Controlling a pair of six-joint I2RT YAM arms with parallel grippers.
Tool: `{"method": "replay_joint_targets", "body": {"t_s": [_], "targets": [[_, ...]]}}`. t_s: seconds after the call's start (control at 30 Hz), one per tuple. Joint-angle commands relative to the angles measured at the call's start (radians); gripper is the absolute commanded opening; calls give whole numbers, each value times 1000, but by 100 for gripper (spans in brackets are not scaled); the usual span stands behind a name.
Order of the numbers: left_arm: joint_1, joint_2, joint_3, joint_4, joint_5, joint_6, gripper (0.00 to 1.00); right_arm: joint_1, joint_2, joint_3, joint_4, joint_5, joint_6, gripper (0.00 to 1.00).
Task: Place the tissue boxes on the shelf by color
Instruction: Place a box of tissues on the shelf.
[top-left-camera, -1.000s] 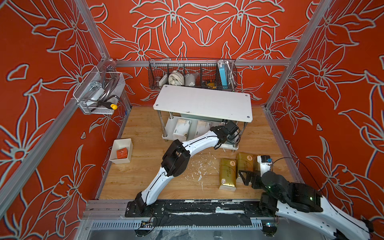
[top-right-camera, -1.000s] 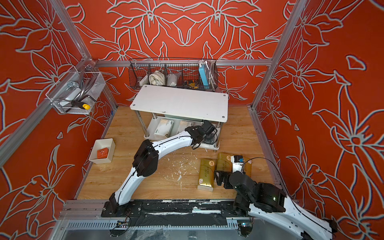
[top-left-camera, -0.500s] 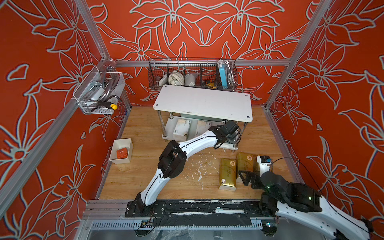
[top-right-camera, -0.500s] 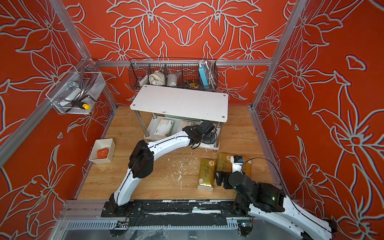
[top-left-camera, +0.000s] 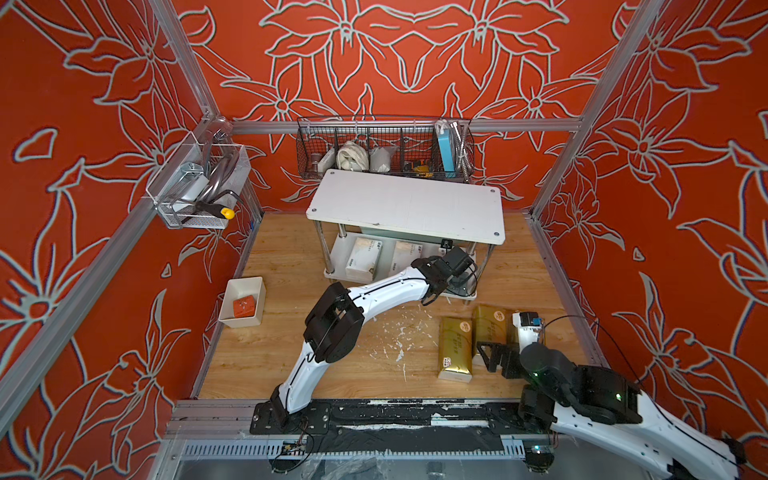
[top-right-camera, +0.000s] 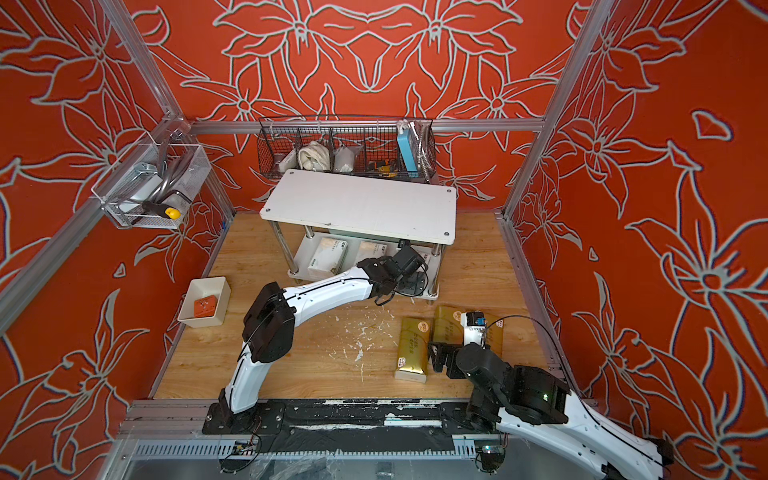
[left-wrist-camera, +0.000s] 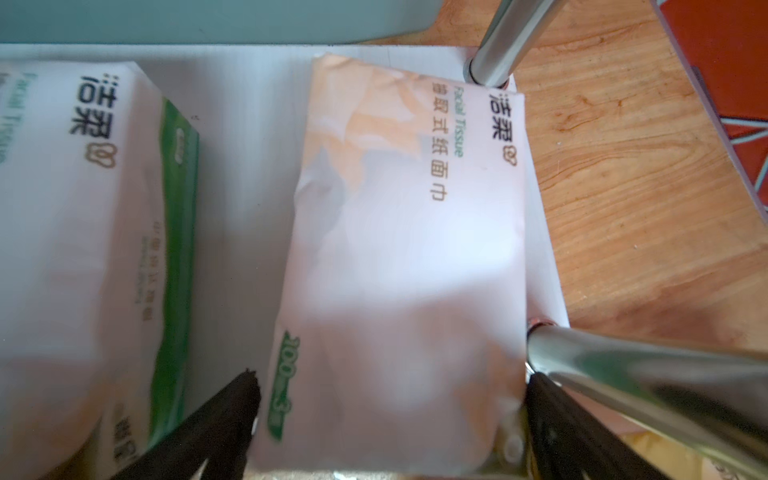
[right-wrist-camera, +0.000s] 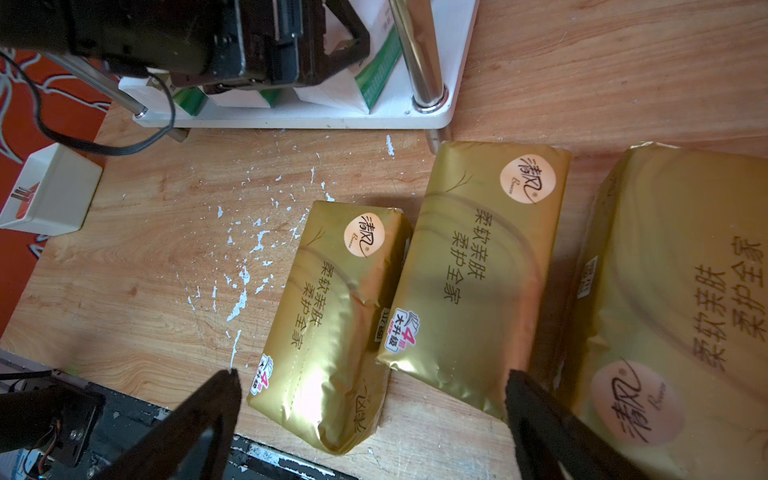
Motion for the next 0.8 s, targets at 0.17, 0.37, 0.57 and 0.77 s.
{"method": "replay_joint_targets", "body": {"t_s": [0.17, 0.37, 0.57, 0.77], "targets": [[-34, -93, -48, 42, 22, -7, 99, 3, -9, -16, -21, 18, 7, 99], [-45, -89, -51, 47, 28, -11, 99, 3, -10, -16, -19, 18, 9, 99], [-48, -101, -66, 42, -17, -12, 99, 3, -12, -12, -27, 21, 9, 99], [-43, -117, -105, 58, -92, 15, 99, 3, -14, -13, -25, 19, 8, 99]]}}
